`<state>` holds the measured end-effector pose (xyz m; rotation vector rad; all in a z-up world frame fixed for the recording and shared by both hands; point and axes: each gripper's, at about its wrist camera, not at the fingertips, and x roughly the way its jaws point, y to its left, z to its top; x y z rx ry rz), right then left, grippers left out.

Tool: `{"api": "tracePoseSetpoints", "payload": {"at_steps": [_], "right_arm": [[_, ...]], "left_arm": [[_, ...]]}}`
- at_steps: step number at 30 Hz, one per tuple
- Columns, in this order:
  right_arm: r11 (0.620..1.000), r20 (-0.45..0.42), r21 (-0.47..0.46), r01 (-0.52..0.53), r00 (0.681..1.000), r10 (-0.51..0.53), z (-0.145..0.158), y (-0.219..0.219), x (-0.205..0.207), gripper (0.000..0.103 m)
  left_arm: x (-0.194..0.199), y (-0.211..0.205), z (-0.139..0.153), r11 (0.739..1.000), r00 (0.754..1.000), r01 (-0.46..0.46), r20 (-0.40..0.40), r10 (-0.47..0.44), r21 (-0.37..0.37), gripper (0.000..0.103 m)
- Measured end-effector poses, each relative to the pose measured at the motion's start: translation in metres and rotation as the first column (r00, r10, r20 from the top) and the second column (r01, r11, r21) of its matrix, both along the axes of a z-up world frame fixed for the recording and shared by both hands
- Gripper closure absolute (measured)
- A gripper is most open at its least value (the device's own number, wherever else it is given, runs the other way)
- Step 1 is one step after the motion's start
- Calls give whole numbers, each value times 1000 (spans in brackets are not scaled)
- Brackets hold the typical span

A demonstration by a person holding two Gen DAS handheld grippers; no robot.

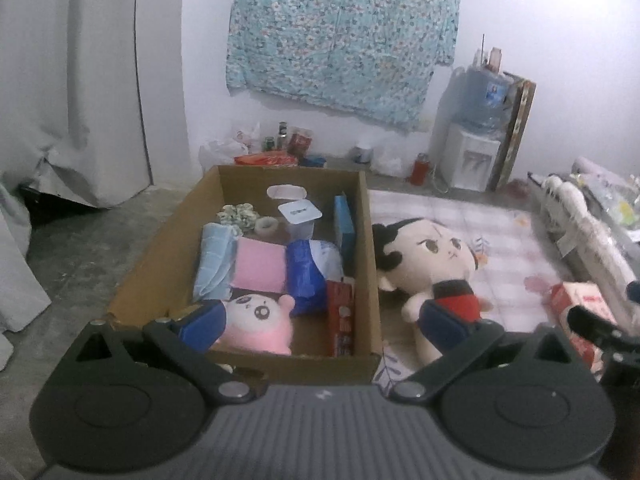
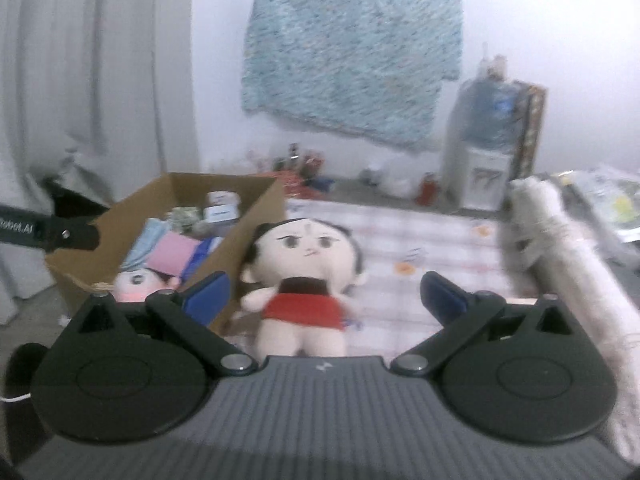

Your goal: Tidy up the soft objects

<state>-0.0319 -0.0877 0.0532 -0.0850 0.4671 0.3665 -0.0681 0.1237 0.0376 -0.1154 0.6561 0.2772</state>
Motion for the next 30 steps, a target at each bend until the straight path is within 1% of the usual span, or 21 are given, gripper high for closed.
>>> {"api": "tracePoseSetpoints", "payload": {"at_steps": [3, 5, 7, 10, 12, 14, 17, 19, 22, 24, 30], "right_arm": [[999, 24, -32, 39, 999, -38, 1, -4, -6, 1], [998, 13, -22, 53, 999, -53, 2, -10, -10, 1], [998, -18, 12, 63, 998, -63, 2, -17, -13, 1], [998, -78, 46, 50, 996, -47, 4, -20, -15, 1], [997, -112, 58, 48, 993, -41, 4, -19, -15, 1], [998, -140, 54, 41, 990, -33, 1, -15, -14, 1], [998, -167, 40, 43, 985, -35, -2, -10, -12, 1], [998, -189, 51, 48, 981, -38, -3, -7, -10, 1], [995, -229, 92, 38, 973, -16, -4, -1, -3, 1], [996, -237, 88, 24, 971, -3, -4, 7, 1, 1], [999, -262, 48, 8, 965, 5, -7, 29, 13, 1]], "left_arm": [[-2, -11, 0, 1000, 1000, 8, -11, -8, 18, 0], [-2, -19, 0, 999, 999, 29, -15, -29, 35, 0], [-2, -25, -2, 998, 999, 48, -23, -47, 44, 0], [-4, -32, -3, 998, 999, 35, 3, -35, 58, 0], [-4, -36, -4, 996, 1000, 14, 0, -14, 89, 0], [-4, -36, -5, 995, 1000, 6, -9, -6, 98, 0], [-3, -33, -7, 997, 999, 21, -45, -17, 81, 0], [-1, -32, -8, 996, 997, 29, -80, -22, 87, 0], [2, -33, -12, 991, 993, 20, -116, -5, 135, 0], [2, -32, -14, 987, 991, 18, -131, 3, 158, 0], [8, -19, -17, 992, 986, 21, -165, 0, 122, 0]]}}
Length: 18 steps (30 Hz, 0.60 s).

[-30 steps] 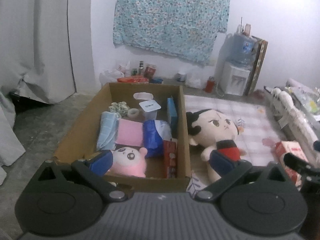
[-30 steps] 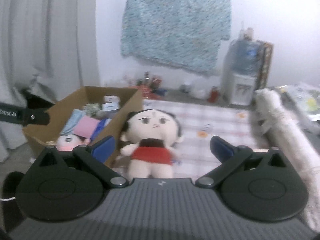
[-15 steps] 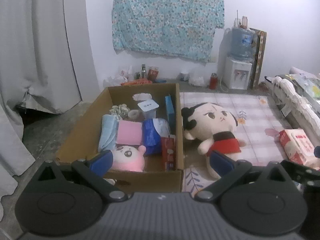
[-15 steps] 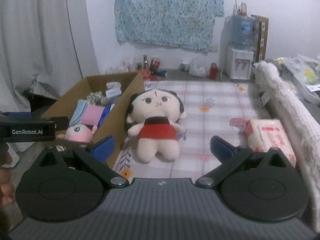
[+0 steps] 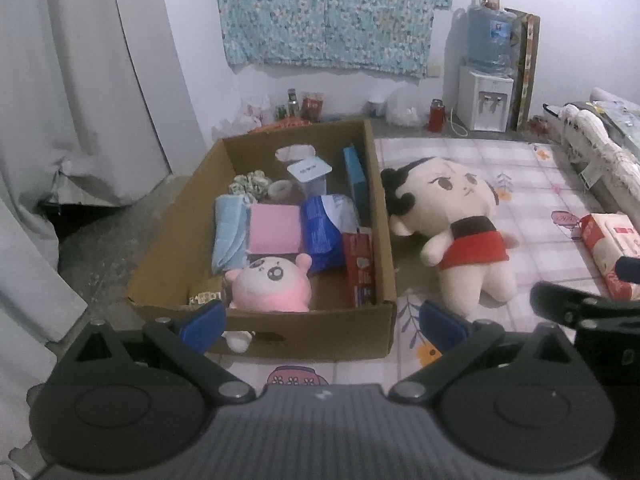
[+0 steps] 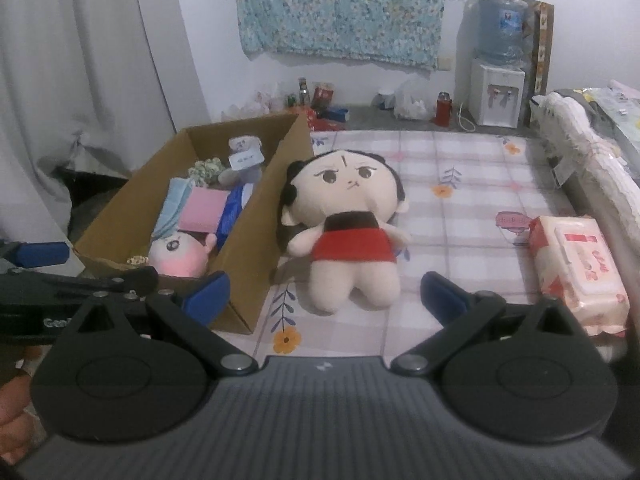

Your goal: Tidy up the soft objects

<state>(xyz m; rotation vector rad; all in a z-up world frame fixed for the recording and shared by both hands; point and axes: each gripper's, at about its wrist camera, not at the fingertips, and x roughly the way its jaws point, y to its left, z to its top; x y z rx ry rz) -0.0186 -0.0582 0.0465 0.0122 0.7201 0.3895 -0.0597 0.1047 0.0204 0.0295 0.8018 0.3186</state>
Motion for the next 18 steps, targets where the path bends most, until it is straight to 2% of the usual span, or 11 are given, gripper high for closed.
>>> {"api": "tracePoseSetpoints", "payload": {"at_steps": [6, 18], "right_arm": [[999, -46, -37, 16, 999, -17, -12, 12, 13, 1], [998, -88, -58, 9, 996, -14, -22, 24, 21, 1]], "left_arm": [[4, 9, -4, 999, 1000, -4, -17, 3, -33, 0], [5, 19, -9, 999, 999, -25, -44, 23, -39, 0]]}}
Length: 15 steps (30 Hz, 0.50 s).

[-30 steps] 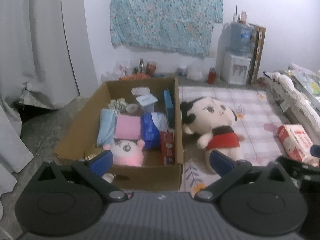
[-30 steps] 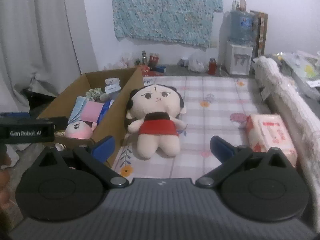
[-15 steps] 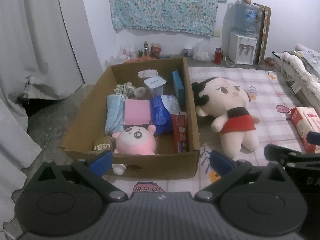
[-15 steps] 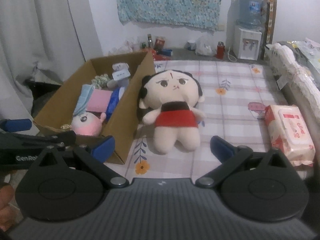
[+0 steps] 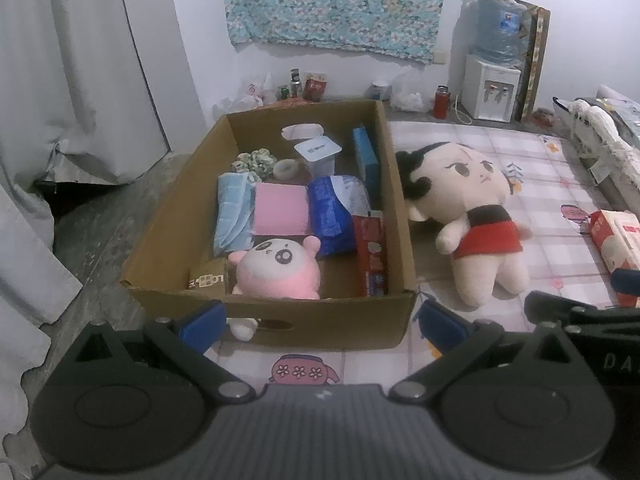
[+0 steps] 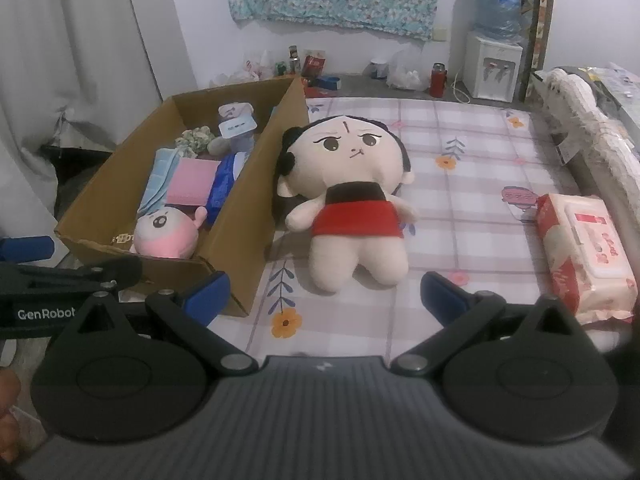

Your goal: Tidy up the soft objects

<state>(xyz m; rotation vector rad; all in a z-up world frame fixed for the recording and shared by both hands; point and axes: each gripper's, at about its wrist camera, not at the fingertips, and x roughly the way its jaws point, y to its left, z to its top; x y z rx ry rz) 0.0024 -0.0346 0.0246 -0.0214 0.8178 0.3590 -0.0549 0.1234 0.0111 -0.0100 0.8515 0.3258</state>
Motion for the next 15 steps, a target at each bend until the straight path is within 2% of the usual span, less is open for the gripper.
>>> {"api": "tracePoseSetpoints", "payload": {"at_steps": [15], "right_arm": [[1000, -22, 6, -28, 999, 28, -5, 11, 6, 1]], "left_arm": [[-1, 10, -4, 999, 999, -32, -21, 32, -23, 0]]}}
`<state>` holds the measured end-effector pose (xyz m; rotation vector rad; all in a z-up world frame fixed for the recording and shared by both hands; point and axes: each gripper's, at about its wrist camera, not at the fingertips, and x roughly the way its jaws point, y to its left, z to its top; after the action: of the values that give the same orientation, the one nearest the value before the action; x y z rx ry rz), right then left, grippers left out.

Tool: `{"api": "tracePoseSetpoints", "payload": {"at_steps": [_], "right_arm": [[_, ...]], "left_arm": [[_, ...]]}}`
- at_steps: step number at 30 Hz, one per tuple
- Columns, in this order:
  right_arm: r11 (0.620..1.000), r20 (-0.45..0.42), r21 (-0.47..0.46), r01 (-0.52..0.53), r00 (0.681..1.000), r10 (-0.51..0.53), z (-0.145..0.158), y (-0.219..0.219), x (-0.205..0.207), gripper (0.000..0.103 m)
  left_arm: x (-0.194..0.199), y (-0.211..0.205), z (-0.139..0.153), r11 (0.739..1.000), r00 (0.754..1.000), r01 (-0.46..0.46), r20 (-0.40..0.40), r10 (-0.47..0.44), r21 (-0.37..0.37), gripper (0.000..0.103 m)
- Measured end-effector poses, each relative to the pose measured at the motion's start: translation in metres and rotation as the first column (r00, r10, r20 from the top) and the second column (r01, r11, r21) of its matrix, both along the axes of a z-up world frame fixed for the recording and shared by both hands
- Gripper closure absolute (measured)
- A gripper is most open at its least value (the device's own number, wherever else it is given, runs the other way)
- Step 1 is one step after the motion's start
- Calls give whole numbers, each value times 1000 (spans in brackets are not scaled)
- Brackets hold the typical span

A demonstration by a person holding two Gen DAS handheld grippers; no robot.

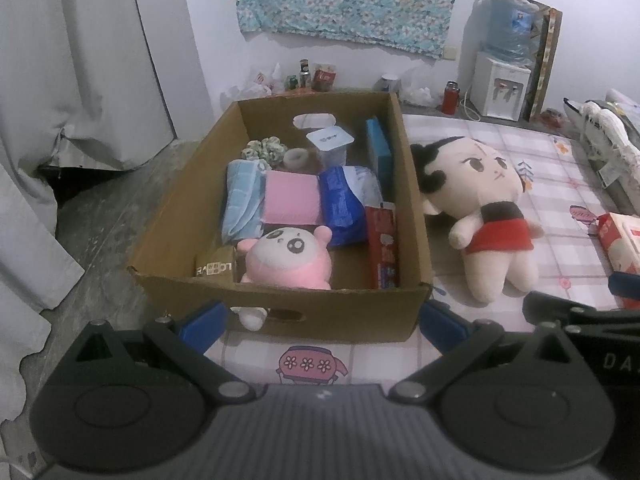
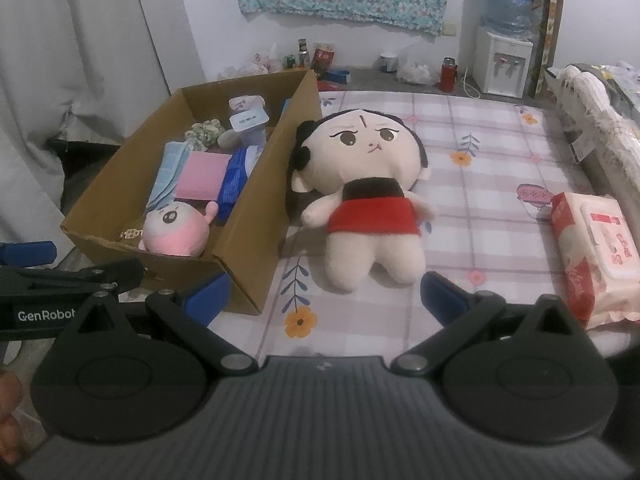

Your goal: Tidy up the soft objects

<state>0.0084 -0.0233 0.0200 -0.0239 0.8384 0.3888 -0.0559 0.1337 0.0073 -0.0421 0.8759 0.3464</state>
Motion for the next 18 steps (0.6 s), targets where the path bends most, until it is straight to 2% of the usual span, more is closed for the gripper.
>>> {"api": "tracePoseSetpoints", "payload": {"at_steps": [18], "right_arm": [[1000, -4, -14, -5, 1000, 5, -3, 2, 2, 1]], "left_arm": [[1, 5, -4, 1000, 1000, -6, -13, 6, -18, 0]]}}
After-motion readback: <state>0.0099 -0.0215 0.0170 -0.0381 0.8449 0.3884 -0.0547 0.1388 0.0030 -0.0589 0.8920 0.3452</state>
